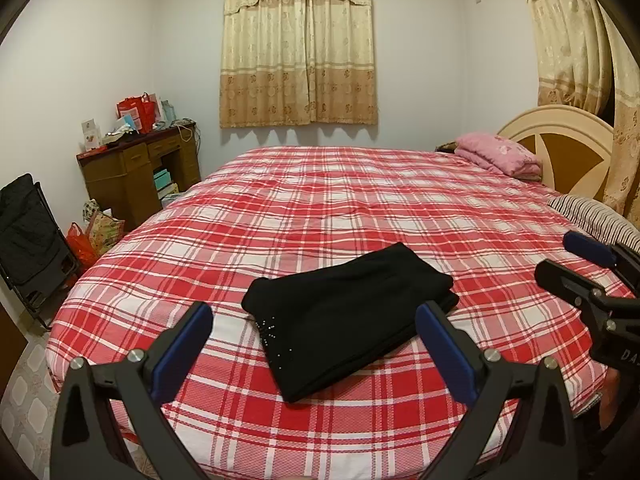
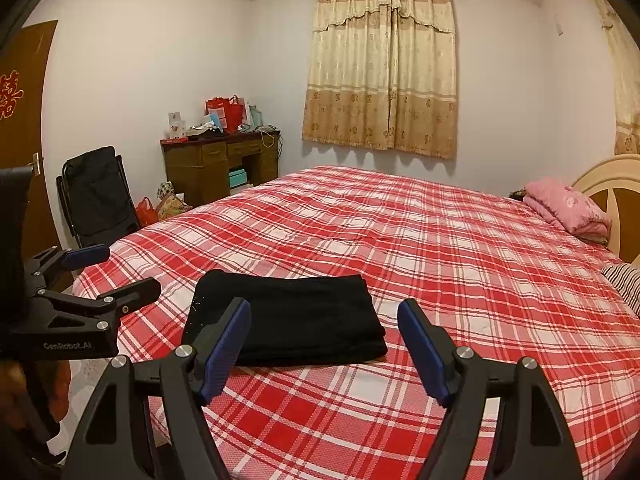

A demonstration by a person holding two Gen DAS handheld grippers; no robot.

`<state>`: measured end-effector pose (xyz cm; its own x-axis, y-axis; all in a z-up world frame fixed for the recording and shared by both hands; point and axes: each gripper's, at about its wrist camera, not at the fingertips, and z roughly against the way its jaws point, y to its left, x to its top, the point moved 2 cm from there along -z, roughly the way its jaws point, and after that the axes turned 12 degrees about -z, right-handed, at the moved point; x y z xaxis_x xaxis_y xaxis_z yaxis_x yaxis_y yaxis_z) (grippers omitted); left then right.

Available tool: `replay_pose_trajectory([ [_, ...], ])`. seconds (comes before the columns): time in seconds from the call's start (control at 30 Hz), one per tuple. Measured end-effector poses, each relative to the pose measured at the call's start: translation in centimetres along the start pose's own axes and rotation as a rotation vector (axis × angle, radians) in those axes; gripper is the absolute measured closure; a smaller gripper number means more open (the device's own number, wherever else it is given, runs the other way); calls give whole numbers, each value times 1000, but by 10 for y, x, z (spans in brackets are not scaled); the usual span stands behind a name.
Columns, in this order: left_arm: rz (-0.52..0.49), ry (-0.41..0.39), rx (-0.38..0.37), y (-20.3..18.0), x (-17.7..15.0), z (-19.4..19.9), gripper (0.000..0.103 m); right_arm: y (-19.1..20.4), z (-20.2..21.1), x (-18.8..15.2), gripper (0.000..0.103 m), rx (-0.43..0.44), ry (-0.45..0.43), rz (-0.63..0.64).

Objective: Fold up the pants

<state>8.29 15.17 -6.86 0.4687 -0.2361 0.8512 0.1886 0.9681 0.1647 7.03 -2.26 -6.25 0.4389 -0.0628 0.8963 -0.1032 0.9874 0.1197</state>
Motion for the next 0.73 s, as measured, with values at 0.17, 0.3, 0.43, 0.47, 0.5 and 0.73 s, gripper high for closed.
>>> replay_pose_trajectory([
  [0.17, 1, 5, -3, 0, -1, -1, 0, 2, 2, 0, 26, 2, -6, 4],
  [0.3, 9, 24, -9, 2, -3, -6, 0, 4, 0, -2, 26, -1, -3, 13],
  [0.43, -8, 32, 16, 0, -7, -8, 0, 6, -2, -5, 26, -2, 5, 21],
  [0.47, -19, 28, 29, -1, -7, -7, 0, 6, -3, -5, 26, -3, 6, 22],
  [0.5, -33, 23, 36, -3, -8, -7, 0, 6, -3, -6, 26, -4, 7, 23],
  [0.73, -62, 15, 40, -10, -7, -7, 0, 5, -6, -9, 26, -3, 17, 20],
])
